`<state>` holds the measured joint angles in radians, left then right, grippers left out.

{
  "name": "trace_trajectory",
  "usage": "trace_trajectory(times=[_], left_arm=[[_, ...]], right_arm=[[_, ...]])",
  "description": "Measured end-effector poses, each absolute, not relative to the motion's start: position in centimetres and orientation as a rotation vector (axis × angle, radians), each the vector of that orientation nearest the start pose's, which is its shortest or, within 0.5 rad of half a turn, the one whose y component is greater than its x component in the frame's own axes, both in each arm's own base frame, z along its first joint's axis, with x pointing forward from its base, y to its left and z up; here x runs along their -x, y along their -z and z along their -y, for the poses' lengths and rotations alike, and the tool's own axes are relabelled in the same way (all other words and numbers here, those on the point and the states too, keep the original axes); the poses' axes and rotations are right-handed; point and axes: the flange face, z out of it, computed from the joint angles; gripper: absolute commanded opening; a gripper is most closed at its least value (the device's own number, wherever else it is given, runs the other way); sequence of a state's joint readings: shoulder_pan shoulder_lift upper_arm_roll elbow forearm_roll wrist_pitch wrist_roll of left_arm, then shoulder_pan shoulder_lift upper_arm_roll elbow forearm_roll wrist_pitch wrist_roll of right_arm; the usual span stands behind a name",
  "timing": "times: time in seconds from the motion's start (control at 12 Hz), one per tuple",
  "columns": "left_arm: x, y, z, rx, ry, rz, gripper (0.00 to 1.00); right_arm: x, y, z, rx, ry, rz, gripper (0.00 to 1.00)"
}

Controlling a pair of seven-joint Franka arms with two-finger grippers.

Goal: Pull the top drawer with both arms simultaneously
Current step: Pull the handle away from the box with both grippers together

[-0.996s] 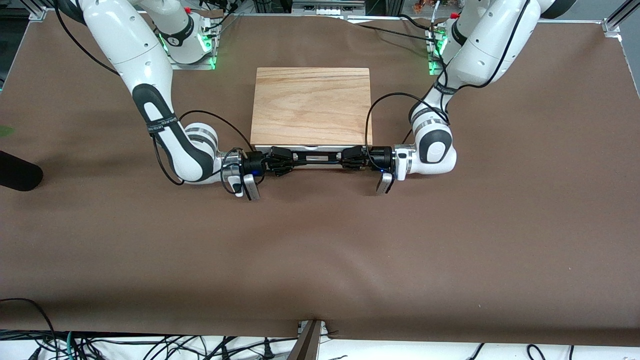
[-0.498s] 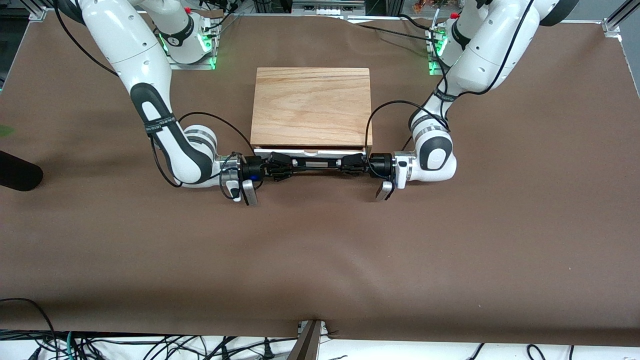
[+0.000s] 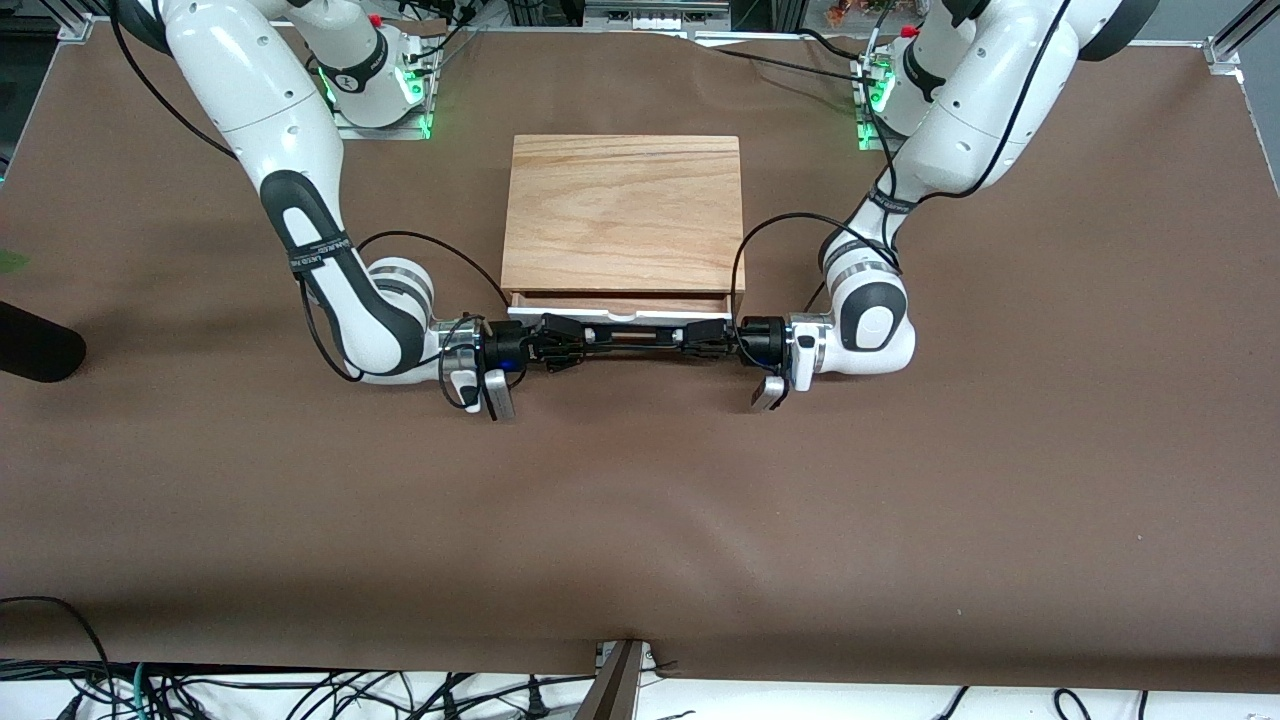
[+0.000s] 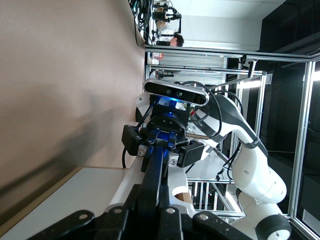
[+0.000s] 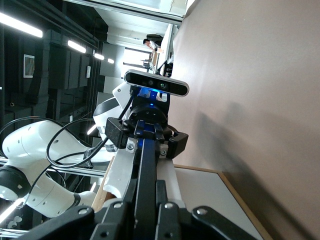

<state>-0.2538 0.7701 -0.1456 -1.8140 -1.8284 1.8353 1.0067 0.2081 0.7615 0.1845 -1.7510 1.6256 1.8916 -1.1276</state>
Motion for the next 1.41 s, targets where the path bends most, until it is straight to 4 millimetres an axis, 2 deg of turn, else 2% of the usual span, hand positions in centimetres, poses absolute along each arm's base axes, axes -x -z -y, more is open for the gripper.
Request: trace_trajectory(times=[0.42, 1.41], left_arm=[[-56.7, -14.7, 31.2, -1.565, 0.059, -0.056, 0.0], [-60.9, -14.5, 31.0, -1.569, 0.097, -0.082, 0.0]], right_arm=[[-58.5, -16.6, -30.6, 1.655, 0.056, 0.241, 0.0], [-62.5, -16.4, -30.7, 1.661, 0.057, 0.239, 0.0]])
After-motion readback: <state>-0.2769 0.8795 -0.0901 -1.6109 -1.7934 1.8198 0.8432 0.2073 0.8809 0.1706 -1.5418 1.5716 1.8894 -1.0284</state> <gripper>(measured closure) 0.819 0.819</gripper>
